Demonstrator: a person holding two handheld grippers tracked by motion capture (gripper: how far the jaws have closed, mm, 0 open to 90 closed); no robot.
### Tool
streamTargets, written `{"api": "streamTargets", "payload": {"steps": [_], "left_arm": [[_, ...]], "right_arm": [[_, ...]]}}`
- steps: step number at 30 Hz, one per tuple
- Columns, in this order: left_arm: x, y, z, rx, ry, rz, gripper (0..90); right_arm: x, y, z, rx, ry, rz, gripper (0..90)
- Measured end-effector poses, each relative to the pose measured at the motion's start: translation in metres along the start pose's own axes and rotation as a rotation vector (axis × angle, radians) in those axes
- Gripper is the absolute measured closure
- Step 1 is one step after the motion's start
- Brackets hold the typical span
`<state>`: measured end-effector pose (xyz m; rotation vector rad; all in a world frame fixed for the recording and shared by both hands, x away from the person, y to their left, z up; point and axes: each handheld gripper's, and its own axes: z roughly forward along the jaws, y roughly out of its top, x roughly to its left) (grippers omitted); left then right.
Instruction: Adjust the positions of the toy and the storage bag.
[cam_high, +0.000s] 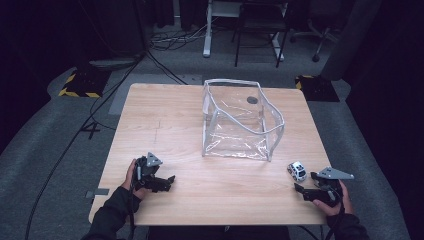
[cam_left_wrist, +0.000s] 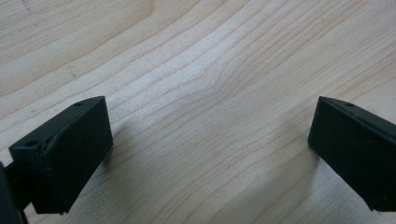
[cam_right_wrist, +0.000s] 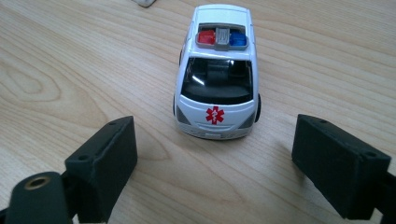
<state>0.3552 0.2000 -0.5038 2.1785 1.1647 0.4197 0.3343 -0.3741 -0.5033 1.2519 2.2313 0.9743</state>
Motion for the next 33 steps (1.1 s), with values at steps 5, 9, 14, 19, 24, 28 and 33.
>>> {"api": "streamTargets", "payload": {"steps": [5,9,14,19,24,28,33], "left_arm": [[-0.002,-0.001,0.000,0.002,-0.021,0.019,0.4],[-0.008,0.003,0.002,0.013,-0.040,0.026,0.4],[-0.025,0.019,0.017,0.007,-0.078,0.081,0.6],[-0.040,0.039,0.033,-0.017,-0.120,0.129,7.9],[-0.054,0.061,0.051,-0.037,-0.134,0.145,19.2],[-0.060,0.076,0.062,-0.057,-0.141,0.114,34.5],[-0.061,0.091,0.076,-0.079,-0.129,0.066,40.8]], "right_arm": [[0.000,0.000,0.000,-0.003,0.000,0.001,14.3],[0.000,0.000,0.000,-0.002,-0.003,0.002,14.2],[0.000,-0.001,-0.001,0.001,-0.005,-0.003,14.2],[-0.001,-0.001,-0.001,0.001,-0.004,-0.003,14.2],[-0.001,-0.001,-0.001,0.001,-0.004,-0.004,14.3],[0.000,-0.001,-0.001,-0.002,-0.003,-0.002,14.3],[-0.001,-0.001,-0.001,-0.002,-0.003,-0.001,14.3]]}}
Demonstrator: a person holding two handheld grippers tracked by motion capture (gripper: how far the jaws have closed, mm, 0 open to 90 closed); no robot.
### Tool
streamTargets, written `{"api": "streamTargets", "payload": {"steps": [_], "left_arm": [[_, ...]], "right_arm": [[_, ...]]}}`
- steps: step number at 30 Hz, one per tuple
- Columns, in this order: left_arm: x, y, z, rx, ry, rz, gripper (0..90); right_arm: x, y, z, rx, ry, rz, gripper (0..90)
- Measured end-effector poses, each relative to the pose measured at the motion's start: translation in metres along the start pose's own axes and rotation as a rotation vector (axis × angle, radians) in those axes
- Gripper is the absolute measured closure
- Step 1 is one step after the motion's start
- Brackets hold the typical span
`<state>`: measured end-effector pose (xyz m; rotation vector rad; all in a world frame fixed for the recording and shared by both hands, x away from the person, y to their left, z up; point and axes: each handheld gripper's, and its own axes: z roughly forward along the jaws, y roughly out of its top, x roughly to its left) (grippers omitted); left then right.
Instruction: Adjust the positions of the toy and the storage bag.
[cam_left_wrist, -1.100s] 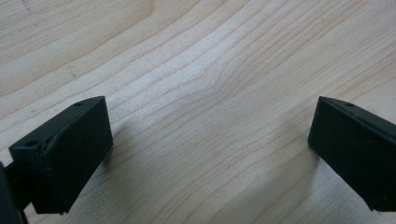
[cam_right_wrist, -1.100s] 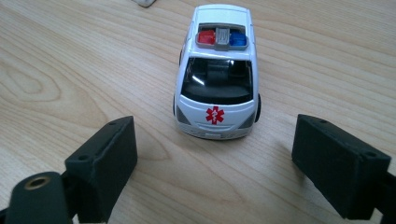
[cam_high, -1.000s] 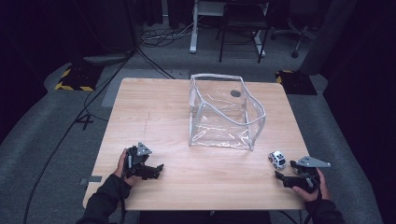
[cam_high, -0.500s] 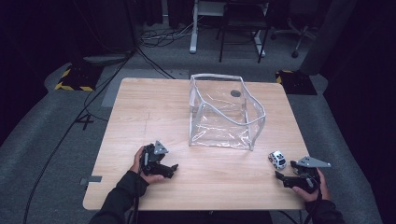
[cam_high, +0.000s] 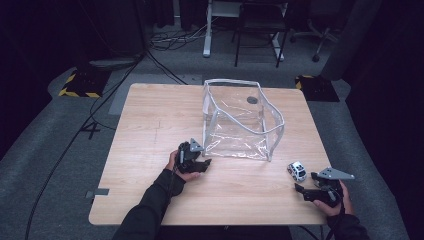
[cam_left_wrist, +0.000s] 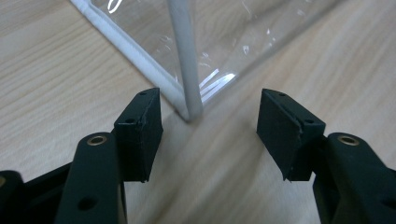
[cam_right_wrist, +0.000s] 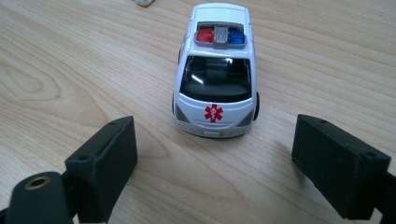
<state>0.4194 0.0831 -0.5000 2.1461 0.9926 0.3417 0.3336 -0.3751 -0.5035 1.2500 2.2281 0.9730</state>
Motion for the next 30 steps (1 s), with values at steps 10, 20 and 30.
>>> {"api": "streamTargets", "payload": {"steps": [10,20,30], "left_arm": [[0.004,0.013,0.010,-0.067,-0.008,-0.039,61.5],[0.005,0.009,0.003,-0.092,-0.057,0.013,84.8],[0.005,-0.009,-0.019,-0.059,-0.170,0.031,86.4]], "right_arm": [[0.000,0.000,0.000,0.000,0.001,0.000,14.3],[0.000,0.000,0.000,0.000,0.002,-0.002,14.4],[0.000,0.000,0.000,-0.004,0.001,-0.002,14.4]]}}
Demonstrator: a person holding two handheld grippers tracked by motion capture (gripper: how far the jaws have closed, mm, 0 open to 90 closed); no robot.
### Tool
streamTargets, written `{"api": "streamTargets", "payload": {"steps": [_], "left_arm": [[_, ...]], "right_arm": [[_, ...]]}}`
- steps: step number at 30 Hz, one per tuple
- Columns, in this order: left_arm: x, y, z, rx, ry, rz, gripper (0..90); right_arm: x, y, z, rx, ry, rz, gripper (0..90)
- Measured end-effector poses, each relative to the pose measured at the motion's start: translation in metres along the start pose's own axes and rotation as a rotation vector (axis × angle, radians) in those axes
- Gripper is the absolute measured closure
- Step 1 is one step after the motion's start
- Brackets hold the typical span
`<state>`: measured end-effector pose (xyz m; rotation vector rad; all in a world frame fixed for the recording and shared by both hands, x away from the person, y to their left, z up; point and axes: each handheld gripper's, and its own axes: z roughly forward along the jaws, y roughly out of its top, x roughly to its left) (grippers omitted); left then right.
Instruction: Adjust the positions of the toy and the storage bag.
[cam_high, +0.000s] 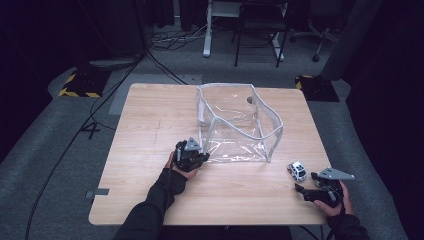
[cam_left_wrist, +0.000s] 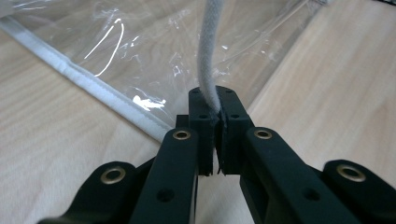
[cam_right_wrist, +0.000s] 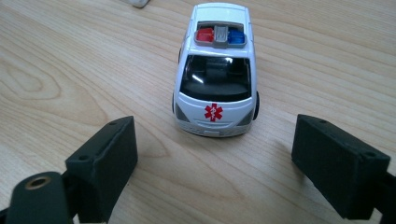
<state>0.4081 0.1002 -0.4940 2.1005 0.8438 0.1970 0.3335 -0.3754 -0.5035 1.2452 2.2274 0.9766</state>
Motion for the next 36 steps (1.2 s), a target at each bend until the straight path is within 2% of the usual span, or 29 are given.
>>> {"api": "streamTargets", "payload": {"steps": [4,5,6,7,8,9,10,16,18,19,20,21,22,23,24,25,26,27,31,32,33,34,36], "left_arm": [[-0.001,-0.006,-0.010,0.023,-0.016,0.021,86.5],[-0.002,-0.012,-0.018,0.031,-0.036,0.021,86.5],[-0.002,-0.012,-0.018,0.031,-0.036,0.021,86.6],[-0.001,-0.019,-0.027,0.049,-0.066,0.029,86.6],[-0.001,-0.019,-0.027,0.049,-0.066,0.029,86.5],[-0.002,-0.027,-0.035,0.041,-0.078,0.014,86.6],[-0.002,-0.030,-0.039,0.045,-0.086,0.024,86.6],[-0.007,-0.047,-0.057,0.045,-0.085,0.022,85.6],[-0.009,-0.052,-0.064,0.044,-0.081,0.032,82.0],[-0.011,-0.055,-0.066,0.052,-0.063,0.034,82.0],[-0.013,-0.061,-0.072,0.070,-0.040,0.060,75.1],[-0.014,-0.064,-0.074,0.065,-0.007,0.049,70.4],[-0.014,-0.064,-0.074,0.065,-0.007,0.049,65.0],[-0.013,-0.066,-0.078,0.071,0.011,0.038,64.1],[-0.011,-0.069,-0.082,0.058,0.007,0.035,64.1],[-0.007,-0.072,-0.088,0.051,0.042,0.021,56.7],[-0.007,-0.072,-0.088,0.051,0.042,0.021,50.6],[-0.001,-0.075,-0.091,0.055,0.105,0.001,47.9],[0.014,-0.076,-0.088,0.075,0.152,-0.067,30.3],[0.014,-0.076,-0.088,0.075,0.152,-0.067,27.5],[0.020,-0.075,-0.085,0.079,0.192,-0.076,25.8],[0.020,-0.075,-0.085,0.079,0.192,-0.076,23.6],[0.032,-0.072,-0.082,0.065,0.227,-0.120,20.7]], "right_arm": [[0.000,0.000,0.000,0.003,0.000,0.004,14.4],[0.000,0.000,0.000,0.004,0.001,0.005,14.4],[0.000,0.000,0.000,0.004,0.001,0.005,14.4],[0.000,0.000,0.000,0.004,0.002,0.003,14.4],[0.000,0.000,0.000,0.004,0.002,0.003,14.4],[0.000,0.000,0.000,0.002,0.001,0.005,14.4],[0.000,0.000,0.000,0.002,0.001,0.001,14.4],[0.000,0.000,0.000,0.001,0.000,0.004,14.4],[0.000,0.000,-0.001,0.002,0.000,0.005,14.4],[0.000,0.000,-0.001,0.001,0.000,0.005,14.4],[0.000,0.000,-0.001,0.002,0.000,0.005,14.4],[0.000,0.000,-0.001,0.002,0.000,0.005,14.4],[0.000,0.000,-0.001,0.002,0.000,0.005,14.4],[0.000,0.000,-0.001,0.002,0.000,0.005,14.4],[0.000,0.000,-0.001,0.002,0.000,0.005,14.4],[0.000,0.000,-0.001,0.001,0.000,0.005,14.4],[0.000,0.000,-0.001,0.001,0.000,0.005,14.4],[0.000,0.000,-0.001,0.002,0.000,0.005,14.4],[0.000,0.000,-0.001,0.002,0.000,0.005,14.4],[0.000,0.000,-0.001,0.002,0.000,0.005,14.4],[0.000,0.000,-0.001,0.002,0.000,0.005,14.4],[0.000,0.000,-0.001,0.002,0.000,0.005,14.4],[0.000,0.000,-0.001,0.002,0.000,0.005,14.4]]}}
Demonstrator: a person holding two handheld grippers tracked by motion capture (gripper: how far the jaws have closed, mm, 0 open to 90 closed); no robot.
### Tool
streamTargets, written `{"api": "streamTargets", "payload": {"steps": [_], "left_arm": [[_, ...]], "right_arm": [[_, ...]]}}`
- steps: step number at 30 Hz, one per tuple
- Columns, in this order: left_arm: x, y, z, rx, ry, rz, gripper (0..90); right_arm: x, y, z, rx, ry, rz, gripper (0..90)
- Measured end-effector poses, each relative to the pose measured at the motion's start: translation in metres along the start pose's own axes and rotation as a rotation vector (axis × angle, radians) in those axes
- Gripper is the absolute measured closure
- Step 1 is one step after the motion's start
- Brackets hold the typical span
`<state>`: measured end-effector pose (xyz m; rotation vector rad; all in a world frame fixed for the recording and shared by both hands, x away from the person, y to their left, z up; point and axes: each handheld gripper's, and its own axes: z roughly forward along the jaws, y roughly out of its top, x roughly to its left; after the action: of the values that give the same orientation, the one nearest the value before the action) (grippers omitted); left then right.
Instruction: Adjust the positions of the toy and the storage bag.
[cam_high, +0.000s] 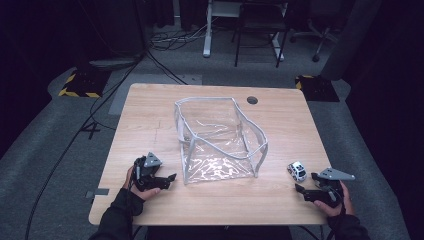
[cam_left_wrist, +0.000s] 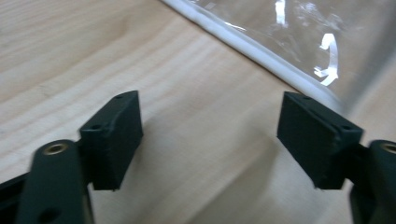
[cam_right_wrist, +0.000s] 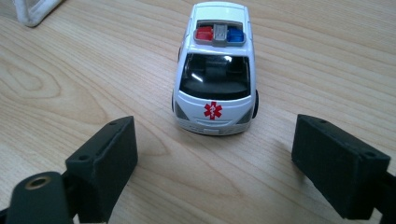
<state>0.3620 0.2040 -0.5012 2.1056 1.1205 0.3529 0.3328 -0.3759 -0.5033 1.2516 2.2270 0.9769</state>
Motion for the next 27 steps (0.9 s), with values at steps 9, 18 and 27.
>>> {"api": "streamTargets", "payload": {"steps": [9,18,27], "left_arm": [[0.026,0.038,0.035,-0.014,0.088,-0.055,24.3],[0.040,0.079,0.073,0.008,0.145,-0.071,23.8],[0.033,0.096,0.089,-0.003,0.131,-0.038,34.9]], "right_arm": [[0.000,0.000,0.000,0.000,0.000,0.000,14.4],[0.000,0.000,0.000,0.000,0.000,0.000,14.4],[0.000,0.000,0.000,0.000,0.000,0.000,14.4]]}}
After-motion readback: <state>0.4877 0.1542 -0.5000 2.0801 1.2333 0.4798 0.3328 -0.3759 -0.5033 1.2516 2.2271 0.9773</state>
